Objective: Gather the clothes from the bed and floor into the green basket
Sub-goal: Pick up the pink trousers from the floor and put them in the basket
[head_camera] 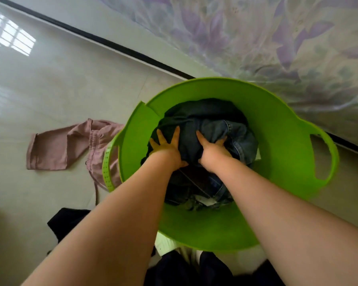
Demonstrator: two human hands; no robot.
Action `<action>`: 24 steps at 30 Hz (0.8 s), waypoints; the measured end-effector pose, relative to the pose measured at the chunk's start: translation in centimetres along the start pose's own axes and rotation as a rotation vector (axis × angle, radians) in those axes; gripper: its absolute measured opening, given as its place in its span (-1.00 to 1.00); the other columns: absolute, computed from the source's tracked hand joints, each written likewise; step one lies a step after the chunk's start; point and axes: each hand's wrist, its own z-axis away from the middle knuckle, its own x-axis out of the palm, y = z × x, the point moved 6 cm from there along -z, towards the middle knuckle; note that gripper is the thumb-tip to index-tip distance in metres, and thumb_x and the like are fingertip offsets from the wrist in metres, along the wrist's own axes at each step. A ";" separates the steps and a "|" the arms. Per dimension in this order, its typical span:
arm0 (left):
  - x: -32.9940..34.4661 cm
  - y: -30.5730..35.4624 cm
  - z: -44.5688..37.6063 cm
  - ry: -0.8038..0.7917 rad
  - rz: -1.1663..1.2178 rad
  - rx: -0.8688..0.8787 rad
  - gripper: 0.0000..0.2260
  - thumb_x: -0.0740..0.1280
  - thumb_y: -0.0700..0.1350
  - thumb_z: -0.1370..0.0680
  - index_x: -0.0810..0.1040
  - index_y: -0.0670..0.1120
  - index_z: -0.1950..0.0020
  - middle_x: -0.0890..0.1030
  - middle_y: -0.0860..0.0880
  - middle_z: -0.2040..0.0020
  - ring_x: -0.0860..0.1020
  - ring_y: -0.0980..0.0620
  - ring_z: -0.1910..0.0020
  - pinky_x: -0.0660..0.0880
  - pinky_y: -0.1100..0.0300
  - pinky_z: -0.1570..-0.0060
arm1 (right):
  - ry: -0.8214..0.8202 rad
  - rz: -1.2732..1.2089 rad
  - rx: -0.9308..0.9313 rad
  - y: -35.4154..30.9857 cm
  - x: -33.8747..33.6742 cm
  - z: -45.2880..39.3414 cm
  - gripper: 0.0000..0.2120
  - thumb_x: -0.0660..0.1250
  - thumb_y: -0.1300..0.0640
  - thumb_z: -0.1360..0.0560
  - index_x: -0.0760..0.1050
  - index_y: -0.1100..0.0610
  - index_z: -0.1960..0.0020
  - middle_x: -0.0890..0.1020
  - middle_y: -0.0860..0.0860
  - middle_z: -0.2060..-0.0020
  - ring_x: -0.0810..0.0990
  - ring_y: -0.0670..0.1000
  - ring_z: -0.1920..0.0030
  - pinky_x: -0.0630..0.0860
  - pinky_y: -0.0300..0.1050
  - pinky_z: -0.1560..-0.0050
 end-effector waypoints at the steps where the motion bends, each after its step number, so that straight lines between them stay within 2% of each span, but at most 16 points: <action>1: -0.9 0.3 1.5 -0.019 0.036 -0.007 0.08 0.42 0.24 -0.40 -0.48 0.23 -0.45 -0.37 -0.26 -0.52 -0.21 -0.36 -0.52 0.08 -0.29 -0.44 | 0.007 -0.001 0.042 -0.2 -0.4 0.6 -0.30 0.17 0.04 -0.56 -0.13 -0.16 -0.57 0.07 0.36 -0.48 0.15 0.44 -0.43 0.20 0.27 -0.41; 3: -2.8 0.3 4.8 0.002 0.104 0.009 -0.03 0.41 0.08 -0.48 -0.33 0.14 -0.54 -0.21 -0.31 -0.55 -0.08 -0.35 -0.53 0.13 -0.21 -0.46 | 0.085 0.027 0.122 -1.2 -1.7 3.1 -0.26 0.13 -0.19 -0.56 -0.15 0.02 -0.58 0.13 0.26 -0.51 0.17 0.33 -0.47 0.16 0.20 -0.47; 4: -3.4 0.5 6.5 0.033 0.133 0.043 -0.13 0.37 0.00 -0.51 -0.21 0.06 -0.58 -0.08 -0.33 -0.55 0.02 -0.34 -0.52 0.17 -0.16 -0.44 | 0.102 0.074 0.086 -1.5 -1.9 4.6 -0.22 0.09 -0.26 -0.56 -0.14 0.12 -0.58 0.11 0.21 -0.53 0.14 0.26 -0.50 0.10 0.17 -0.49; 6: -5.0 0.3 9.6 0.161 0.176 0.138 -0.42 0.25 -0.12 -0.56 0.13 -0.08 -0.54 0.26 -0.29 -0.46 0.30 -0.28 -0.42 0.34 -0.09 -0.32 | 0.181 0.063 0.052 -3.3 -3.0 7.9 -0.37 0.05 -0.15 -0.62 0.00 0.12 -0.57 0.07 0.14 -0.56 0.07 0.19 -0.53 -0.01 0.17 -0.52; 8: -7.6 -1.2 13.7 0.314 0.270 0.216 -0.65 0.20 -0.14 -0.56 0.40 -0.07 -0.36 0.51 -0.17 -0.23 0.52 -0.19 -0.20 0.47 0.00 -0.09 | 0.275 -0.032 -0.032 -7.5 -5.5 11.7 -0.60 0.08 0.09 -0.62 0.33 -0.06 -0.44 0.24 0.10 -0.49 0.22 0.18 -0.47 0.16 0.16 -0.46; 9: -8.7 -1.7 15.4 0.382 0.308 0.250 -0.70 0.20 -0.15 -0.55 0.47 -0.05 -0.28 0.57 -0.12 -0.13 0.57 -0.15 -0.10 0.48 0.04 0.04 | 0.331 -0.055 -0.114 -9.0 -6.6 13.5 -0.62 0.09 0.18 -0.58 0.46 -0.11 -0.31 0.39 0.08 -0.39 0.34 0.16 -0.38 0.30 0.10 -0.37; 11: -10.8 -3.0 18.6 0.533 0.398 0.275 -0.75 0.22 -0.15 -0.53 0.53 0.01 -0.18 0.62 -0.04 -0.01 0.60 -0.07 0.03 0.47 0.09 0.17 | 0.387 -0.155 -0.246 -11.6 -7.7 16.0 -0.64 0.10 0.24 -0.53 0.57 -0.06 -0.11 0.58 0.03 -0.12 0.47 0.11 -0.19 0.46 0.01 -0.14; 12: -11.9 -4.5 20.2 0.624 0.475 0.266 -0.75 0.23 -0.15 -0.53 0.54 0.03 -0.17 0.64 -0.02 0.01 0.60 -0.03 0.05 0.50 0.09 0.15 | 0.423 -0.205 -0.337 -13.5 -8.1 17.3 -0.67 0.11 0.26 -0.50 0.58 -0.01 -0.05 0.60 0.02 -0.05 0.48 0.10 -0.14 0.48 0.00 -0.07; 14: -13.1 -7.1 22.4 0.744 0.607 0.232 -0.75 0.24 -0.16 -0.54 0.57 0.03 -0.18 0.66 0.01 -0.04 0.60 0.02 -0.01 0.53 0.11 0.06 | 0.409 -0.205 -0.480 -16.9 -7.9 19.0 -0.73 0.13 0.26 -0.47 0.57 0.06 0.00 0.61 0.02 -0.01 0.51 0.10 -0.10 0.49 -0.02 -0.04; 17: -13.2 -11.5 22.9 0.816 0.691 0.109 -0.76 0.25 -0.16 -0.55 0.62 0.00 -0.16 0.66 0.03 -0.08 0.60 0.04 -0.03 0.39 0.28 0.15 | 0.318 -0.183 -0.601 -20.8 -6.3 19.9 -0.74 0.15 0.27 -0.49 0.55 0.05 -0.01 0.58 0.01 -0.03 0.52 0.04 -0.02 0.46 -0.15 0.00; 18: -13.1 -13.0 22.6 0.819 0.731 0.067 -0.76 0.25 -0.15 -0.55 0.63 0.02 -0.14 0.66 0.02 -0.06 0.60 0.03 -0.01 0.37 0.26 0.19 | 0.283 -0.178 -0.624 -22.0 -5.4 20.0 -0.74 0.15 0.27 -0.51 0.55 0.03 -0.03 0.57 0.01 -0.04 0.52 0.01 -0.02 0.46 -0.17 0.00; 21: -11.5 -18.9 20.1 0.757 0.940 -0.078 -0.78 0.23 -0.15 -0.51 0.65 0.02 -0.01 0.67 0.01 0.10 0.60 -0.01 0.10 0.52 0.08 0.15 | 0.209 -0.157 -0.642 -25.8 -1.9 19.2 -0.73 0.15 0.24 -0.53 0.53 -0.01 -0.07 0.54 -0.01 -0.11 0.53 0.02 -0.09 0.55 -0.05 -0.11; 24: -8.2 -23.9 16.7 0.589 1.052 -0.230 -0.78 0.20 -0.17 -0.51 0.62 -0.02 0.01 0.66 -0.03 0.05 0.60 -0.06 0.07 0.55 0.07 0.10 | 0.140 -0.065 -0.597 -28.2 2.3 16.6 -0.72 0.16 0.23 -0.53 0.50 0.00 -0.15 0.51 0.02 -0.23 0.48 0.05 -0.21 0.48 -0.04 -0.19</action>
